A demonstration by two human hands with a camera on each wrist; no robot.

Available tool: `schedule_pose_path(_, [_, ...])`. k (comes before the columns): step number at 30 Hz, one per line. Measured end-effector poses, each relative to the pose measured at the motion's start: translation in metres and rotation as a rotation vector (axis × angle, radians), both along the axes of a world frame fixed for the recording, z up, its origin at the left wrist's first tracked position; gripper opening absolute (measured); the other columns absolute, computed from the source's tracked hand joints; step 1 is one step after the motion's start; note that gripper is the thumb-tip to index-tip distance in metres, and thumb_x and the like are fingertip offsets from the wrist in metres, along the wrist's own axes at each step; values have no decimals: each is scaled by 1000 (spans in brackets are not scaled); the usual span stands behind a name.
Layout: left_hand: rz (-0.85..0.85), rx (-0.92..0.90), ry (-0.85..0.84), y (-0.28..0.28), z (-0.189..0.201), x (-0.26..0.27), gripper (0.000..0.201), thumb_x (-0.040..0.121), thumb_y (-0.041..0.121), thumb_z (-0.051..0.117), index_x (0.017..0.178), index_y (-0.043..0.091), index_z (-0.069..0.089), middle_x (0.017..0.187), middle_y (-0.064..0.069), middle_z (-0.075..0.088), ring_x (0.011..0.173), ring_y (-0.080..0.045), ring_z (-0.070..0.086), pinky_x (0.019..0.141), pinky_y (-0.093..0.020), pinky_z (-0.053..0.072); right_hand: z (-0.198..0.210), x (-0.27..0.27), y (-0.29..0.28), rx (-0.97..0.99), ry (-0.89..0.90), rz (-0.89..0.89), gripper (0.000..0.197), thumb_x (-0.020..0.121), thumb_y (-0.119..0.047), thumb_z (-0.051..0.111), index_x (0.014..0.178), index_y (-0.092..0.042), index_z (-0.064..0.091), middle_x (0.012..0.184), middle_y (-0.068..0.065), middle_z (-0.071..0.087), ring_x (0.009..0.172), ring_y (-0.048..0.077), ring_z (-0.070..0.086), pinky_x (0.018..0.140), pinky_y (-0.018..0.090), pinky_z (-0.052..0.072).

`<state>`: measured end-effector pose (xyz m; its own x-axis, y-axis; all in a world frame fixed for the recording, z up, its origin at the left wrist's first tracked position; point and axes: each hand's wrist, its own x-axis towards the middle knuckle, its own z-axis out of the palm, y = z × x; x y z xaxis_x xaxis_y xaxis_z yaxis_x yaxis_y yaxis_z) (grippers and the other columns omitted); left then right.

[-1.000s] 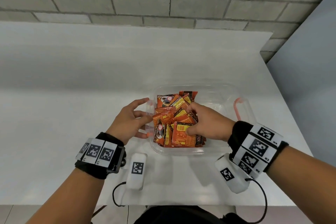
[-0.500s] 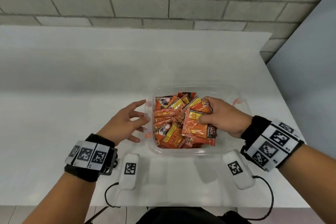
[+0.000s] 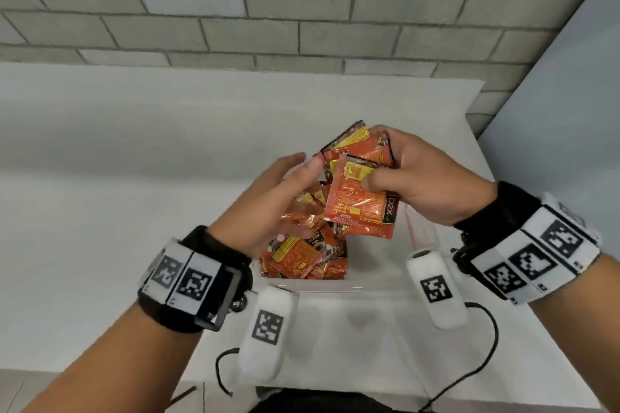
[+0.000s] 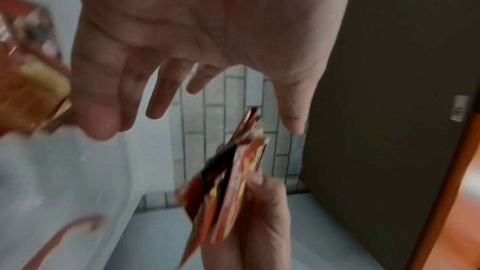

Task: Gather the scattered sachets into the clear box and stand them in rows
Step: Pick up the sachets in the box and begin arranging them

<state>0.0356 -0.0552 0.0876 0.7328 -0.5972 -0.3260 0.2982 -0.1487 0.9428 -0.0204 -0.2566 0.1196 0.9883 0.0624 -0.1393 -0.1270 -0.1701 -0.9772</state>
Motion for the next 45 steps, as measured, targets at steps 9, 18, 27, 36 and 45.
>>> schedule_pose_path(9, [-134,-360,510,-45,-21,-20,50,78,29,62,122,7,56,112,-29,64,95,-47,66,51,-42,59,-17,-1,8,-142,38,67,36,87,-6,62,118,-12,45,114,14,63,103,26,64,90,45,53])
schedule_pose_path(18, [-84,-424,502,-37,-36,-7,31,87,21,50,95,-2,68,81,-21,70,64,-31,71,42,-33,56,-31,1,19,-544,-5,-58,52,87,-25,62,134,-25,40,125,-1,37,122,15,34,99,29,38])
schedule_pose_path(27, [-54,-476,549,-28,-48,-2,37,85,22,56,114,-2,55,92,-20,69,67,-28,69,46,-33,56,-50,-18,31,-329,4,-228,81,76,-42,73,143,-34,28,129,-10,41,108,6,50,85,27,52])
schedule_pose_path(36, [-92,-601,588,-19,-47,1,46,76,9,53,121,-2,55,113,-25,65,90,-38,69,62,-43,61,-54,-25,34,-92,14,-307,59,70,-39,69,123,-24,50,112,-7,66,97,4,66,83,25,55])
schedule_pose_path(45, [-22,-505,531,-11,-50,2,38,80,10,58,113,-8,52,121,-31,59,102,-45,63,66,-47,60,-52,-38,24,120,73,-484,19,91,4,50,93,-14,50,89,7,66,71,18,60,55,32,44])
